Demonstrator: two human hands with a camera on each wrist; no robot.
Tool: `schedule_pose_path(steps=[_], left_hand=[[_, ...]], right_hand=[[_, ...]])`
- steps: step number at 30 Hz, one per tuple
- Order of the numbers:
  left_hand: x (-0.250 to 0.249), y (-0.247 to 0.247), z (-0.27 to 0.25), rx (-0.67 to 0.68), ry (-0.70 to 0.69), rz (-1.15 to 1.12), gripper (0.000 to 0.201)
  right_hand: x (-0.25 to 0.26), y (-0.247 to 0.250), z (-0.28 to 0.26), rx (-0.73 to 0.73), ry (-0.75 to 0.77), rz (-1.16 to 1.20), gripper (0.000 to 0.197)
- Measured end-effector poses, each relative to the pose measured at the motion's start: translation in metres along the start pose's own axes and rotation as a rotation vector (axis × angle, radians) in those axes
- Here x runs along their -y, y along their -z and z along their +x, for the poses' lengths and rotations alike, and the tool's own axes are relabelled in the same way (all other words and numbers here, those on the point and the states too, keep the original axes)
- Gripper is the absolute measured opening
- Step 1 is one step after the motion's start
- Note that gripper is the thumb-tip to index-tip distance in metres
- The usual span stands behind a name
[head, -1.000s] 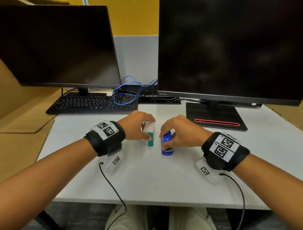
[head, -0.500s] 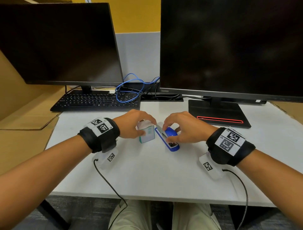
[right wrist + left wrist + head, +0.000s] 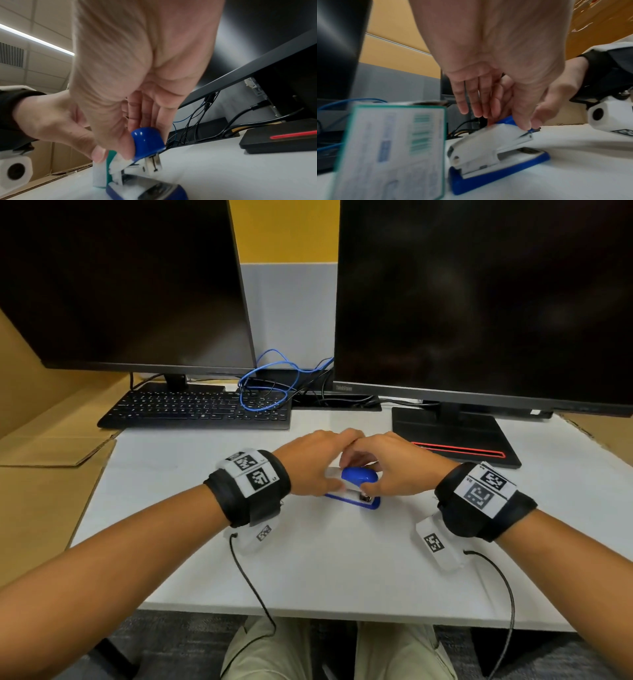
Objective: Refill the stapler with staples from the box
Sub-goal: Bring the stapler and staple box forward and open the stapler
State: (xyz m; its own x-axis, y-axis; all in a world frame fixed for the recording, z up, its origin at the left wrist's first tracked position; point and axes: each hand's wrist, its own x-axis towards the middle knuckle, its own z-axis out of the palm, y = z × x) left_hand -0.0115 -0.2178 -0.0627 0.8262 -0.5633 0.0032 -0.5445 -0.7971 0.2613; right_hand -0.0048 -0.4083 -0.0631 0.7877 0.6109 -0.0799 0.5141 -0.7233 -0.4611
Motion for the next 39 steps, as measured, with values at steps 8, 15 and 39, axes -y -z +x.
schedule_pose_path(steps=[8, 15, 39], left_hand=[[-0.021, -0.018, 0.018, -0.039, 0.062, -0.023, 0.088], [-0.013, -0.020, 0.019, -0.054, 0.069, -0.094, 0.093], [0.040, 0.011, -0.069, -0.179, 0.122, -0.084, 0.020]], right_hand=[[-0.014, -0.010, -0.005, -0.138, -0.106, -0.009, 0.048], [-0.013, -0.013, -0.003, -0.099, -0.148, -0.044, 0.055], [-0.015, 0.019, -0.015, 0.121, -0.090, -0.255, 0.013]])
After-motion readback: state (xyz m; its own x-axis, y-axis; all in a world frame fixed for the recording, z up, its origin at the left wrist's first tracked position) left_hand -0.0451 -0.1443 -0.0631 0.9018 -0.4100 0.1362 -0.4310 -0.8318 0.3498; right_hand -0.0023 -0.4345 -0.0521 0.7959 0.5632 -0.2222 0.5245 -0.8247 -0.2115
